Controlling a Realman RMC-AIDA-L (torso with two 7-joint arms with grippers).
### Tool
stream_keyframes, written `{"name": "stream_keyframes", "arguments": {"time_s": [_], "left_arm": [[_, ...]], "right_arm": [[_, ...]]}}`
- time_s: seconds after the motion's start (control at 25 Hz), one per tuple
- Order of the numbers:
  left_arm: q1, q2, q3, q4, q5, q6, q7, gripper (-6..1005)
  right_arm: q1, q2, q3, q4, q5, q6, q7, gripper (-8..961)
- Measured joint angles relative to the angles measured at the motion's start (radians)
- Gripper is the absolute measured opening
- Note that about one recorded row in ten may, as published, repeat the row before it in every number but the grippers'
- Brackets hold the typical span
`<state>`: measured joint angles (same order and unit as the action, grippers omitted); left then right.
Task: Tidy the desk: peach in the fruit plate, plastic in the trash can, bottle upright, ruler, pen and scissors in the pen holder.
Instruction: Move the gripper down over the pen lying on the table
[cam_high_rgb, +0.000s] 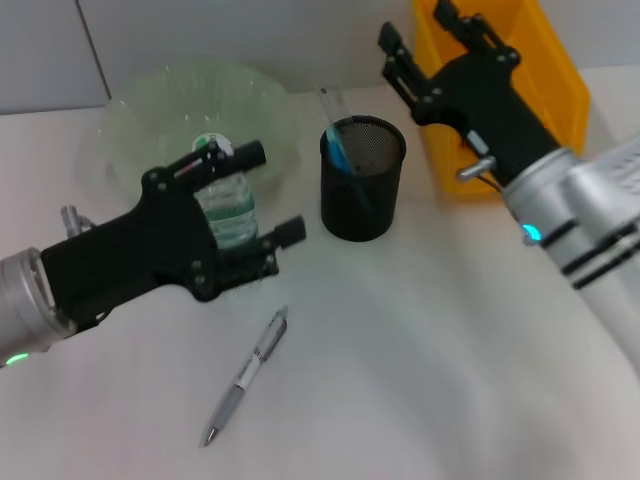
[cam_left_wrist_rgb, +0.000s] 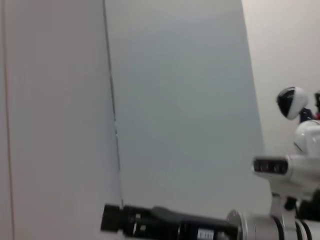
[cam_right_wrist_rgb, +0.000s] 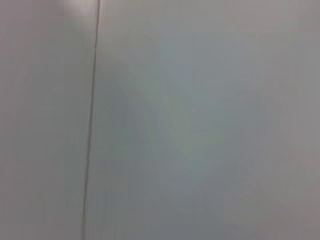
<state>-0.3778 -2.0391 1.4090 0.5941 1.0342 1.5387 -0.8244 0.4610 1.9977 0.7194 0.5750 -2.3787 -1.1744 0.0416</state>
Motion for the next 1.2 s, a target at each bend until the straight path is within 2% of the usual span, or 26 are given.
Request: {"name": "stream_keyframes", "arguments": {"time_s": [0.04, 0.08, 0.12, 0.2, 0.24, 0.28, 0.36, 0.4, 0.44, 0.48, 0.52, 0.56, 0.6, 0.64, 0.68, 0.72, 0.76, 0.8, 0.88, 0.92, 0.96, 1.0, 1.04, 1.12, 1.16, 1.2], "left_arm": [[0.001, 0.003, -0.001, 0.001, 0.009, 0.005, -0.004, 774], [0.001, 0.003, -0.001, 0.001, 0.009, 0.005, -0.004, 774], [0.001, 0.003, -0.001, 0.001, 0.009, 0.005, -0.004, 774], [0.008, 0.026, -0.001, 0.001, 0.026, 0.014, -0.033, 774], [0.008, 0.026, -0.001, 0.001, 0.026, 0.014, -0.033, 774], [0.01, 0.033, -0.001, 0.001, 0.04, 0.016, -0.043, 773], [0.012, 0.04, -0.002, 0.002, 0.057, 0.02, -0.055, 773], [0.013, 0.052, -0.007, 0.012, 0.109, 0.025, -0.108, 773], [0.013, 0.052, -0.007, 0.012, 0.109, 0.025, -0.108, 773], [0.012, 0.06, -0.01, 0.021, 0.145, 0.026, -0.157, 773], [0.012, 0.06, -0.01, 0.021, 0.145, 0.026, -0.157, 773], [0.012, 0.06, -0.01, 0.021, 0.145, 0.026, -0.157, 773], [0.013, 0.062, -0.029, 0.04, 0.195, 0.021, -0.227, 772], [0.013, 0.062, -0.029, 0.04, 0.195, 0.021, -0.227, 772], [0.013, 0.055, -0.053, 0.061, 0.244, 0.009, -0.29, 772], [0.013, 0.055, -0.053, 0.061, 0.244, 0.009, -0.29, 772], [0.013, 0.051, -0.064, 0.07, 0.266, 0.002, -0.316, 772], [0.013, 0.036, -0.102, 0.096, 0.323, -0.02, -0.386, 772], [0.016, 0.019, -0.132, 0.131, 0.379, -0.046, -0.447, 772], [0.016, 0.019, -0.132, 0.131, 0.379, -0.046, -0.447, 771], [0.026, -0.007, -0.161, 0.2, 0.468, -0.088, -0.546, 771], [0.03, -0.013, -0.164, 0.225, 0.497, -0.102, -0.578, 771], [0.035, -0.019, -0.166, 0.26, 0.536, -0.122, -0.623, 771], [0.053, -0.028, -0.131, 0.381, 0.651, -0.179, -0.807, 771], [0.053, -0.028, -0.131, 0.381, 0.651, -0.179, -0.807, 771], [0.07, -0.029, -0.092, 0.447, 0.681, -0.203, -0.903, 770]], "right_arm": [[0.0, 0.0, 0.0, 0.0, 0.0, 0.0, 0.0, 586], [-0.028, -0.037, 0.013, 0.033, -0.066, -0.005, 0.084, 624], [-0.028, -0.037, 0.013, 0.033, -0.066, -0.005, 0.084, 663], [-0.069, -0.086, 0.068, 0.067, -0.227, -0.008, 0.232, 741], [-0.069, -0.086, 0.068, 0.067, -0.227, -0.008, 0.232, 748], [-0.078, -0.1, 0.094, 0.072, -0.29, -0.008, 0.289, 755], [-0.094, -0.13, 0.158, 0.073, -0.449, -0.012, 0.445, 769], [-0.098, -0.169, 0.178, 0.058, -0.54, -0.044, 0.566, 775], [-0.098, -0.169, 0.178, 0.058, -0.54, -0.044, 0.566, 782], [-0.089, -0.214, 0.147, 0.009, -0.557, -0.117, 0.638, 789], [-0.089, -0.214, 0.147, 0.009, -0.557, -0.117, 0.638, 796], [-0.08, -0.233, 0.129, -0.036, -0.556, -0.174, 0.677, 803], [-0.049, -0.258, 0.101, -0.165, -0.554, -0.315, 0.756, 810], [-0.049, -0.258, 0.101, -0.165, -0.554, -0.315, 0.756, 814], [-0.007, -0.267, 0.071, -0.328, -0.552, -0.47, 0.816, 818], [-0.007, -0.267, 0.071, -0.328, -0.552, -0.47, 0.816, 823], [0.023, -0.265, 0.048, -0.433, -0.55, -0.556, 0.84, 827], [0.076, -0.247, -0.016, -0.625, -0.547, -0.678, 0.852, 831], [0.098, -0.236, -0.053, -0.7, -0.544, -0.717, 0.852, 829], [0.12, -0.221, -0.098, -0.782, -0.541, -0.753, 0.851, 828], [0.136, -0.203, -0.136, -0.853, -0.533, -0.78, 0.851, 827], [0.159, -0.17, -0.191, -0.973, -0.515, -0.813, 0.853, 827], [0.159, -0.17, -0.191, -0.973, -0.515, -0.813, 0.853, 827], [0.177, -0.124, -0.304, -1.111, -0.441, -0.84, 0.901, 827], [0.177, -0.124, -0.304, -1.111, -0.441, -0.84, 0.901, 827], [0.175, -0.1, -0.407, -1.181, -0.362, -0.846, 0.956, 827]]}}
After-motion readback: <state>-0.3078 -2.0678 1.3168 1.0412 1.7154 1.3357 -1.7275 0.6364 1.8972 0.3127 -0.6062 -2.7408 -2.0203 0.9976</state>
